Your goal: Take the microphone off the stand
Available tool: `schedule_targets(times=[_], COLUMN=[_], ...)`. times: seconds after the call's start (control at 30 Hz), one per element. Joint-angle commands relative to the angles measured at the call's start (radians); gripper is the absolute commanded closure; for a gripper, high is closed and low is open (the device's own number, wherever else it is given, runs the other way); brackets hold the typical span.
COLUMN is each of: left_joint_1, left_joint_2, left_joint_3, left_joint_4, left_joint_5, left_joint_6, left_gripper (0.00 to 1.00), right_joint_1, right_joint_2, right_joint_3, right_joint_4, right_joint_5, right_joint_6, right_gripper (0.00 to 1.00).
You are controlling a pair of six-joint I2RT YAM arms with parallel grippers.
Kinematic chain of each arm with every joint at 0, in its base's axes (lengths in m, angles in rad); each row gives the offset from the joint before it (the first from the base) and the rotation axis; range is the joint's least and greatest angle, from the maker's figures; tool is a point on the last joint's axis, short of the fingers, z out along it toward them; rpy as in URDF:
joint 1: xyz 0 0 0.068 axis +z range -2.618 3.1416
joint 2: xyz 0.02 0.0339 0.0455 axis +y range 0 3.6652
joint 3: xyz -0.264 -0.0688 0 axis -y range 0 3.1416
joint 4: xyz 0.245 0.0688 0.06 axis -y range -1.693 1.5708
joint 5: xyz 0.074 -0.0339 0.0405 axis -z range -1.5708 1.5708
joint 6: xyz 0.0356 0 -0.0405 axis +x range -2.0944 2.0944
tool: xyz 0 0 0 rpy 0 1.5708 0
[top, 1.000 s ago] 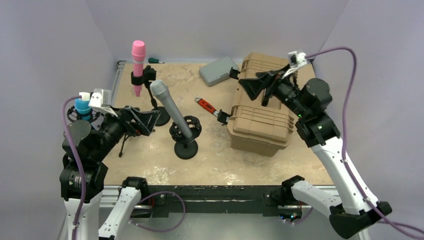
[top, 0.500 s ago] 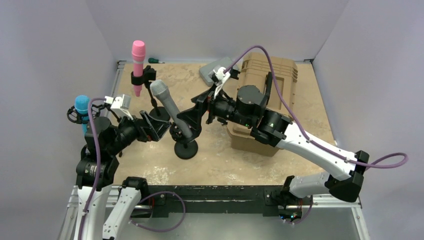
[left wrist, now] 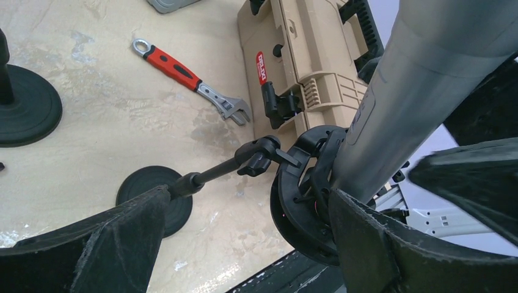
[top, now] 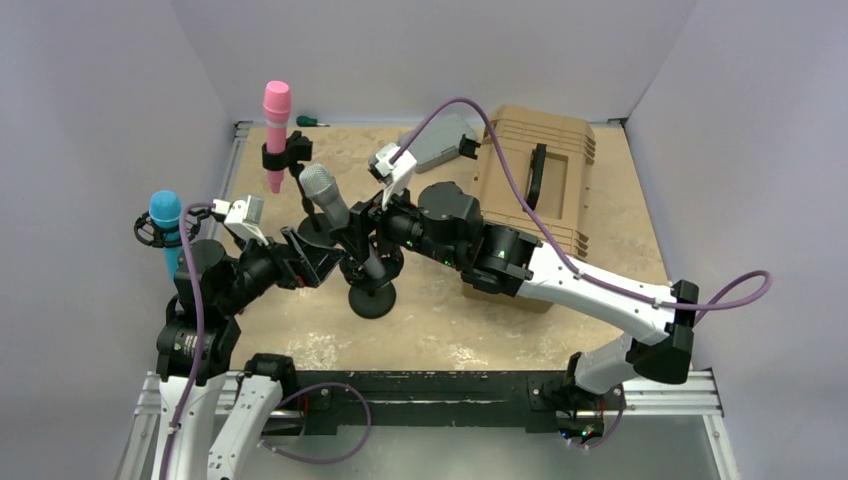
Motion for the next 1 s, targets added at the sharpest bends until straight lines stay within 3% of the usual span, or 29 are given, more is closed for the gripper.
schedule_targets(times=[0.0,0.23,0.43,0.63,0.77,0.97], left_joint_1=[-0.004,-0.004,-0.004,-0.003,-0.003,-0.003], left_joint_2=[0.006,0.011,0.021,0.026,0.024,0.033], left_joint_3=[0.007,0.07,0.13,0.14,0.151,0.171], left_joint_4=[-0.014,-0.035,-0.05,-0.06,-0.084,-0.084], left_joint_5=[-0.023,-0.051,-0.067,-0.067,-0.084,-0.103], left_joint_6=[0.021,0.046,0.067,0.067,0.087,0.101], left_gripper=[0.02,0.02,0.02,0.02,0.02,0.01], right_joint_1=[0.013,0.013,0.013,0.013,0.013,0.013], right_joint_2=[0.003,-0.006,-0.044,-0.106,-0.197,-0.342], right_joint_3=[0.046,0.062,0.115,0.127,0.048,-0.17], right_joint_4=[-0.007,0.003,0.054,0.134,0.189,0.199], right_joint_5=[0.059,0.072,0.065,0.093,0.277,0.503], right_joint_6=[-0.03,-0.048,-0.08,-0.133,-0.186,-0.198], right_gripper=[0.38,0.72,0.88,0.93,1.0,1.0])
